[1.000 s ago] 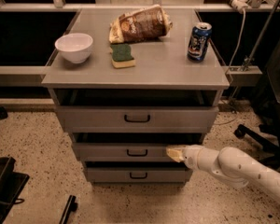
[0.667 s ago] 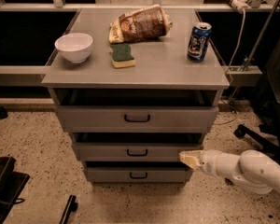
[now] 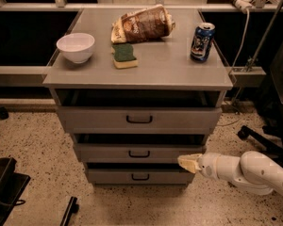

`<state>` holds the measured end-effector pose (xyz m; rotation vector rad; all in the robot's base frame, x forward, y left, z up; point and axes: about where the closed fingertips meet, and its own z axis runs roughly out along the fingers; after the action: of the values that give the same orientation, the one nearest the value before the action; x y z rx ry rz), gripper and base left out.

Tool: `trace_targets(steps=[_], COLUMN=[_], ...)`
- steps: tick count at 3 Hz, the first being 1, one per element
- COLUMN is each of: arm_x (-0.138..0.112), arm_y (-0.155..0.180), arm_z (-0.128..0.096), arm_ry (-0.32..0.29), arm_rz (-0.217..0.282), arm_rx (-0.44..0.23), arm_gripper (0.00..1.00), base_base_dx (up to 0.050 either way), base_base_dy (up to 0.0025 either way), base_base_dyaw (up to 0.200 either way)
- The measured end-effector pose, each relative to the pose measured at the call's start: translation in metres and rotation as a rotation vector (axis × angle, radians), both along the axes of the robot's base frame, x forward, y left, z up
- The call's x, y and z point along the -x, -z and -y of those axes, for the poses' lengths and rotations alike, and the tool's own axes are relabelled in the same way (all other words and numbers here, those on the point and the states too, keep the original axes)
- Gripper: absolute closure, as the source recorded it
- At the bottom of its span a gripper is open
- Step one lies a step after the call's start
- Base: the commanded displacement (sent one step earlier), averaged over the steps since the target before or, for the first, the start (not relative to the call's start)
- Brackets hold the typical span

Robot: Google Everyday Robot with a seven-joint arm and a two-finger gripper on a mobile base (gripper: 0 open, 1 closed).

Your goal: Close middle drawer

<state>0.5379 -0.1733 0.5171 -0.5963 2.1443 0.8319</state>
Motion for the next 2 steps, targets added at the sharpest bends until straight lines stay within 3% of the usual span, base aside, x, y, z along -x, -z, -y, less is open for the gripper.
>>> trace_targets(steps=[1,2], arm_x=[0.0000,0.0000], arm_y=[0.0000,0.0000], arm_z=[0.0000,0.0000], arm_ry=[0.000,0.000], arm_rz=[0.000,0.000], arm_rx=[0.000,0.000], arm_gripper=[0.13,0.00], base_base_dx=[0.000,0.000], base_base_dy=[0.00000,0.00000], base_base_dyaw=[0.000,0.000])
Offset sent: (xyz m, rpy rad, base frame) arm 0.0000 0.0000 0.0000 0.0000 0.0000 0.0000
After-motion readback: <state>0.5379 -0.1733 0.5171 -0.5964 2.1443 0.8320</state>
